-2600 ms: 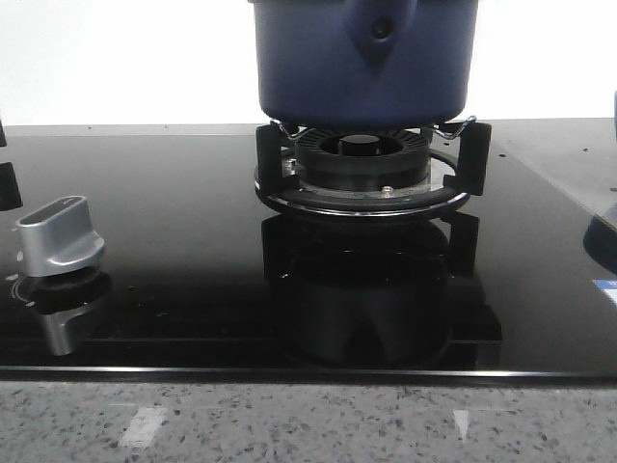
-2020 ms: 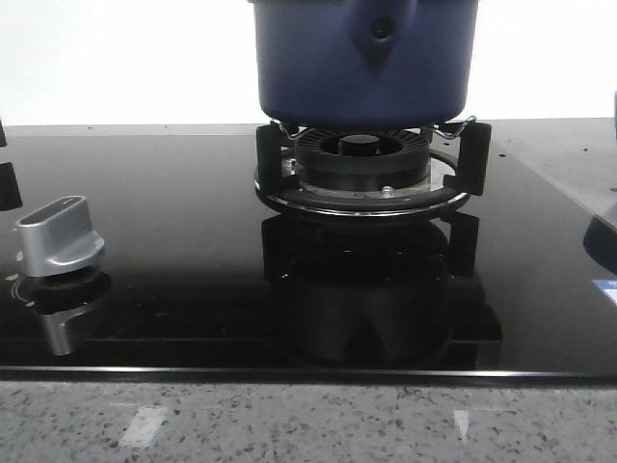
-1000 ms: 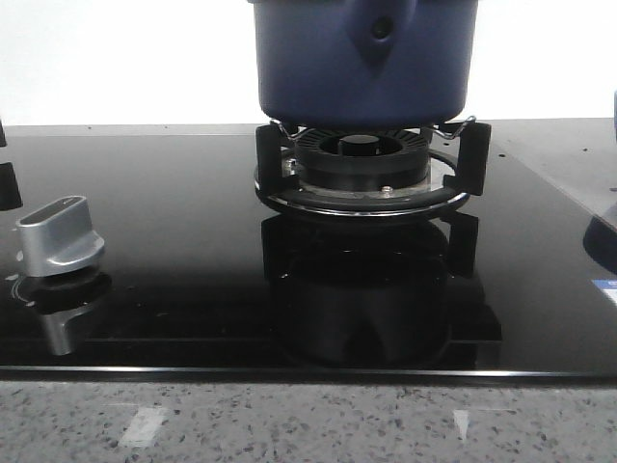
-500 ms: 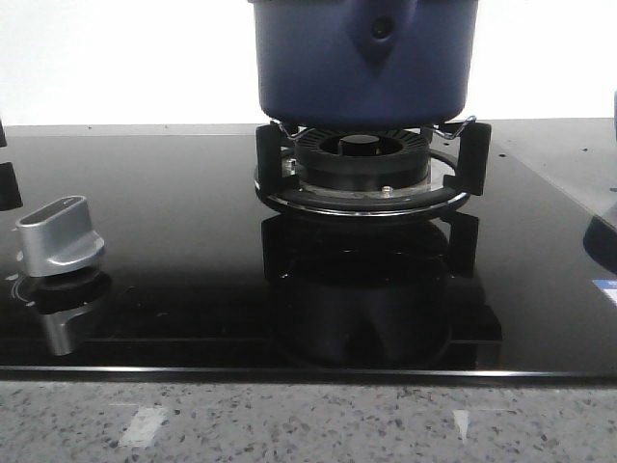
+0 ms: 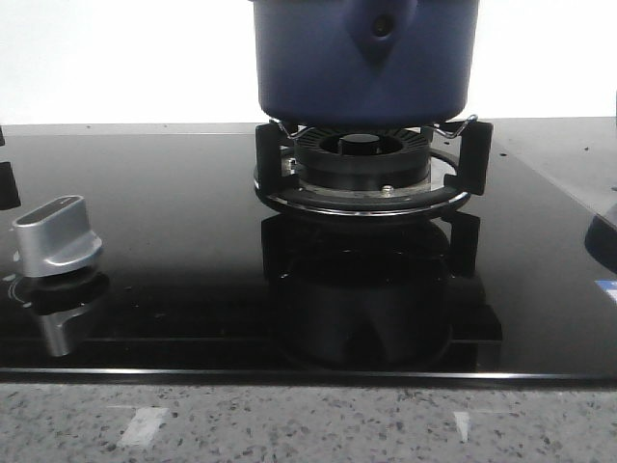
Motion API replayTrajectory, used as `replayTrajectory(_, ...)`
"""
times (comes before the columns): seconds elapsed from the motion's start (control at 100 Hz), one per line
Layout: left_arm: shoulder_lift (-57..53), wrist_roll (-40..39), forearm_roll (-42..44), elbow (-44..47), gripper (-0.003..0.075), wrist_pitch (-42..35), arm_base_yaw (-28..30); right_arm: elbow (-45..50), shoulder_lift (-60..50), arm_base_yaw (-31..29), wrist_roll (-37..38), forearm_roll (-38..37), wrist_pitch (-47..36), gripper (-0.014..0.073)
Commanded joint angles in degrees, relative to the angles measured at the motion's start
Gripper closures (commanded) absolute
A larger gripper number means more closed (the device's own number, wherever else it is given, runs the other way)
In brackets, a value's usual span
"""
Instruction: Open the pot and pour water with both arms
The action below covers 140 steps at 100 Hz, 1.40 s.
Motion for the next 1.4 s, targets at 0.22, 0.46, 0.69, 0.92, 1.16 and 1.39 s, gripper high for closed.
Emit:
replayTrajectory(0.22,16.8,18.8,5.9,-24.7,0.0741,15.8,0.0,-20.7,15.9,2.1,-1.5,-14.9,16.0,0.0641)
replayTrajectory(0.46,28.1,32.9,-6.0,-34.7,0.0740,25.3,0.0,-29.3,25.0,4.3,-3.5,-16.6,24.9,0.0641)
replayTrajectory(0.69,35.6,53.2,-27.1,-35.2,0.0738,31.2,0.0,-31.9,26.9,5.2,-5.5,-16.1,27.6,0.0523)
replayTrajectory(0.92,43.6,68.5,-41.3,-35.6,0.0596,36.1,-2.9,-34.2,26.9,5.7,-5.5,-16.1,27.7,0.0193)
replayTrajectory(1.16,52.7,74.2,-41.5,-41.3,0.0373,37.1,-9.3,-34.3,26.9,6.2,-5.5,-16.1,27.7,0.0200)
replayTrajectory(1.39,63.9,80.1,-42.4,-48.6,0.0350,35.1,-16.1,-34.3,26.9,6.2,-5.5,-16.1,27.7,0.0200)
